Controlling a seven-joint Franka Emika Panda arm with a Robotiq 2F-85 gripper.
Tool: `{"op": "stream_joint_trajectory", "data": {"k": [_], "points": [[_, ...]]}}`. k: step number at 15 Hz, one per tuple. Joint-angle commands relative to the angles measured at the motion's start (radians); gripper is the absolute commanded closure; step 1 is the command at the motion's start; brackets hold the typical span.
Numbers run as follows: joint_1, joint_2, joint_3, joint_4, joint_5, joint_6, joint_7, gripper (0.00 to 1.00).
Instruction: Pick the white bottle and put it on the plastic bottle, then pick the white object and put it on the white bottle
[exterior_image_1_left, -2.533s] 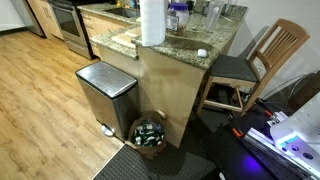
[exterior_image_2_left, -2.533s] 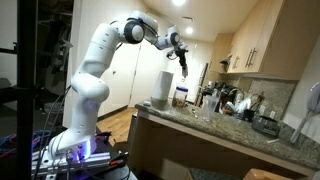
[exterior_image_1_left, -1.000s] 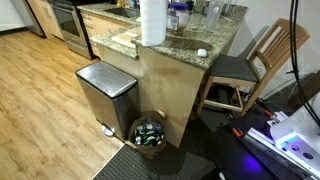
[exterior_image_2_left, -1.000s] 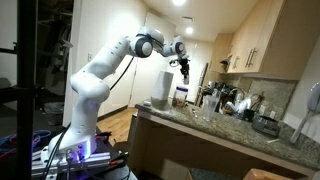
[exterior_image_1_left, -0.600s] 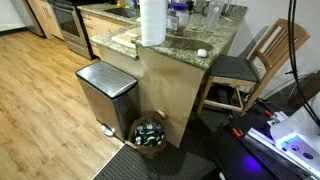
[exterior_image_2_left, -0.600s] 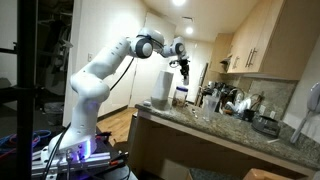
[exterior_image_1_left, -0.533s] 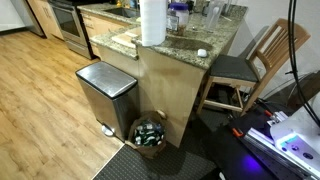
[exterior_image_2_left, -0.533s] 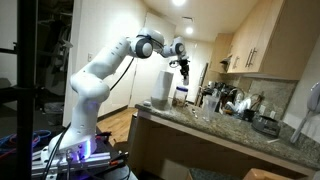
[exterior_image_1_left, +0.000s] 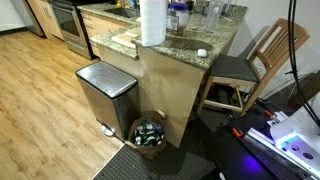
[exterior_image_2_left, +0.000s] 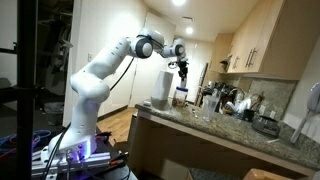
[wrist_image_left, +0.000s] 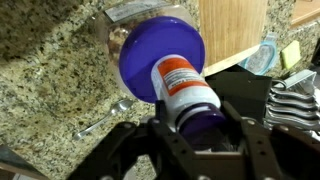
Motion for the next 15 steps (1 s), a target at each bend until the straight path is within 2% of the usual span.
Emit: {"op": "stream_joint_trajectory", "data": {"k": [1, 5, 6, 7, 10, 15], "points": [[-0.011, -0.028, 0.005, -0.062, 0.030, -0.008, 0.007, 0.74], [-0.010, -0.037, -0.003, -0.077, 0.015, -0.001, 0.010, 0.74], [-0.008, -0.039, -0.005, -0.079, 0.008, 0.005, 0.012, 0.24], [-0.010, -0.043, -0.001, -0.084, 0.014, 0.017, 0.006, 0.23], [-0.003, -0.058, 0.003, -0.101, 0.006, 0.053, 0.000, 0.01], [0.017, -0.106, 0.000, -0.133, -0.019, 0.095, 0.009, 0.00]]}}
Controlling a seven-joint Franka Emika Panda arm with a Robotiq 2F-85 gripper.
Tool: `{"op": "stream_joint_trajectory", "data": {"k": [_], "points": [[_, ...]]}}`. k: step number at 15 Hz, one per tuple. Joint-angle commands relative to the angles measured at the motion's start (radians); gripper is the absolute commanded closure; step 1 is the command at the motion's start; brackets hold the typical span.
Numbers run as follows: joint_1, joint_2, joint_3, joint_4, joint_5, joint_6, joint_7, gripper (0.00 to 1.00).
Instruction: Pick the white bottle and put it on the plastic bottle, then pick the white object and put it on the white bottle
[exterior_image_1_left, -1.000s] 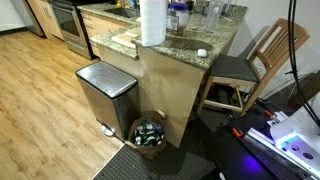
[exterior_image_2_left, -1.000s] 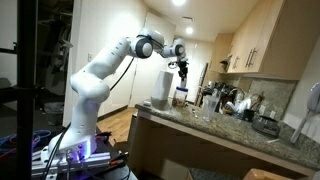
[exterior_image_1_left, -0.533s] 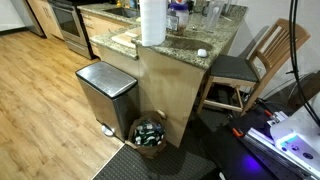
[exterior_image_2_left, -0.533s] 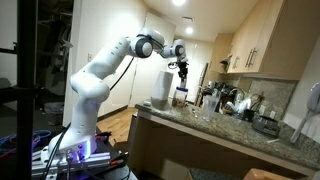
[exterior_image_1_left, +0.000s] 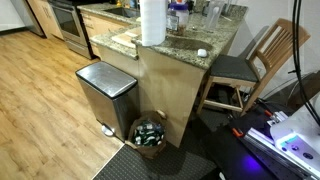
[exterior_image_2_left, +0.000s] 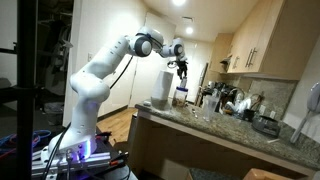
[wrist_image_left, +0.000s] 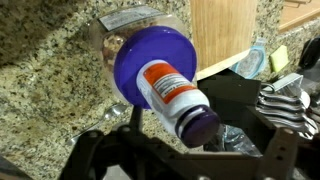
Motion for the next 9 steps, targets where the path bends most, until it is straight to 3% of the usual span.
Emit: {"op": "stream_joint_trajectory", "data": {"k": [1, 5, 9], "points": [[0.026, -0.091, -0.017, -0.093, -0.064, 0.043, 0.022, 0.00], [0.093, -0.250, -0.021, -0.179, -0.260, 0.010, 0.021, 0.00], [0.129, -0.428, 0.021, -0.279, -0.294, 0.098, 0.027, 0.00]]}}
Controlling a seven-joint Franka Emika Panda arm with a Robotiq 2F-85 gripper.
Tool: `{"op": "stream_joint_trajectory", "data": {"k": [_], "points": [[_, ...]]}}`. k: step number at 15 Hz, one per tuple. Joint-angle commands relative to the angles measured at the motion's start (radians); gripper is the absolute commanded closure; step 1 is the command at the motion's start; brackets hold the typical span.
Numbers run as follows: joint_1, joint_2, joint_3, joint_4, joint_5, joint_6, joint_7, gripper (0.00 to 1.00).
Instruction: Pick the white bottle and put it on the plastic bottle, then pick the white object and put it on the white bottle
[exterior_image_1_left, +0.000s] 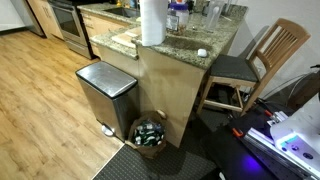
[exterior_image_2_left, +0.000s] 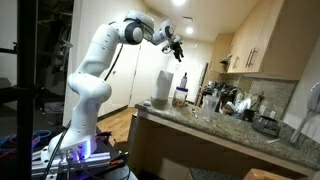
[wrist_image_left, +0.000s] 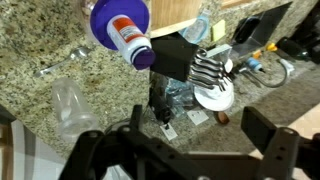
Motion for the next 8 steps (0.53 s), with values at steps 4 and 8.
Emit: {"op": "stream_joint_trajectory", "data": {"k": [4, 8], "points": [[0.056, -0.382, 0.039, -0.290, -0.024, -0.081, 0.043, 0.00], [0.071, -0.594, 0.069, -0.474, -0.008, -0.342, 0.025, 0.00]]}}
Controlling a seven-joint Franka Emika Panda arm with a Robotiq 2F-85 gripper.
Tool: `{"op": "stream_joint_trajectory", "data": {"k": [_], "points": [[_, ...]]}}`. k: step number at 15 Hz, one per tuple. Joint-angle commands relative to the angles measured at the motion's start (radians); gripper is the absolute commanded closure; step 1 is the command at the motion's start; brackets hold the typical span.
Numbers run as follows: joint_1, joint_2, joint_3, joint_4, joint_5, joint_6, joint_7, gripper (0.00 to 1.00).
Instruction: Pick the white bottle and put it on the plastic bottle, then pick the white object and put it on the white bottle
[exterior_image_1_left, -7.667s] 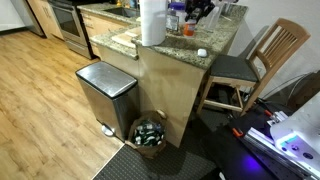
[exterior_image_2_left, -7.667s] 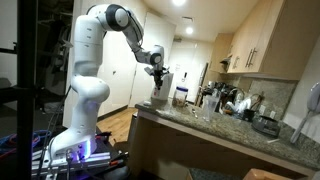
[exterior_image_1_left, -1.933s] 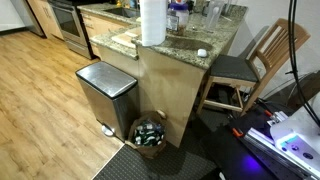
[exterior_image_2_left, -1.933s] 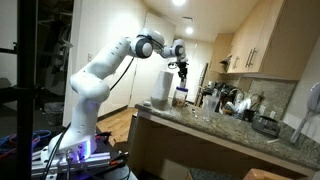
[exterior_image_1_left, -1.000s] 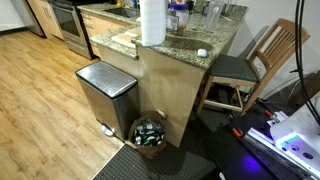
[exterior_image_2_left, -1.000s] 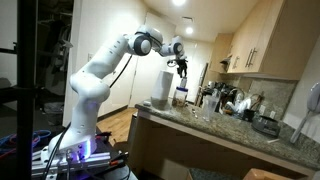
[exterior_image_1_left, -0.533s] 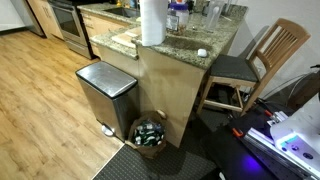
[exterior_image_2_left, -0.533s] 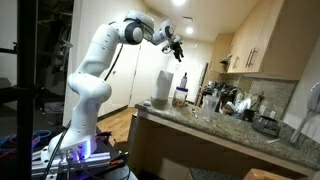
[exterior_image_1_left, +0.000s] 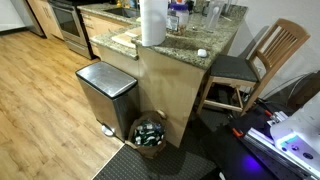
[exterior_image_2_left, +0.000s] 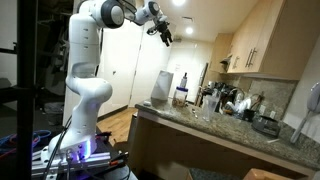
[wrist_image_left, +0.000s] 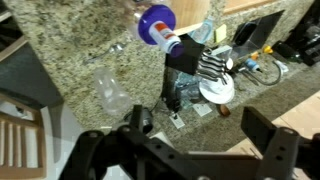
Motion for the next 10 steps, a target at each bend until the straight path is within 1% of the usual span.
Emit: {"op": "stream_joint_trajectory", "data": {"k": [1, 3, 4, 5, 6, 7, 8, 10], "points": [[-0.083, -0.207, 0.086, -0.235, 0.033, -0.184, 0.001, 0.00], [-0.107, -0.294, 0.081, -0.348, 0.121, -0.265, -0.008, 0.00], [-0.116, -0.329, 0.061, -0.408, 0.194, -0.259, -0.010, 0.00], [-0.131, -0.356, 0.041, -0.471, 0.258, -0.227, 0.000, 0.00], [-0.156, -0.381, 0.029, -0.533, 0.297, -0.196, 0.009, 0.00], [-0.174, -0.315, 0.091, -0.394, 0.254, -0.257, -0.022, 0.00], [-0.189, -0.334, 0.087, -0.434, 0.266, -0.249, -0.026, 0.00], [-0.200, -0.334, 0.098, -0.423, 0.263, -0.250, -0.028, 0.00]]}}
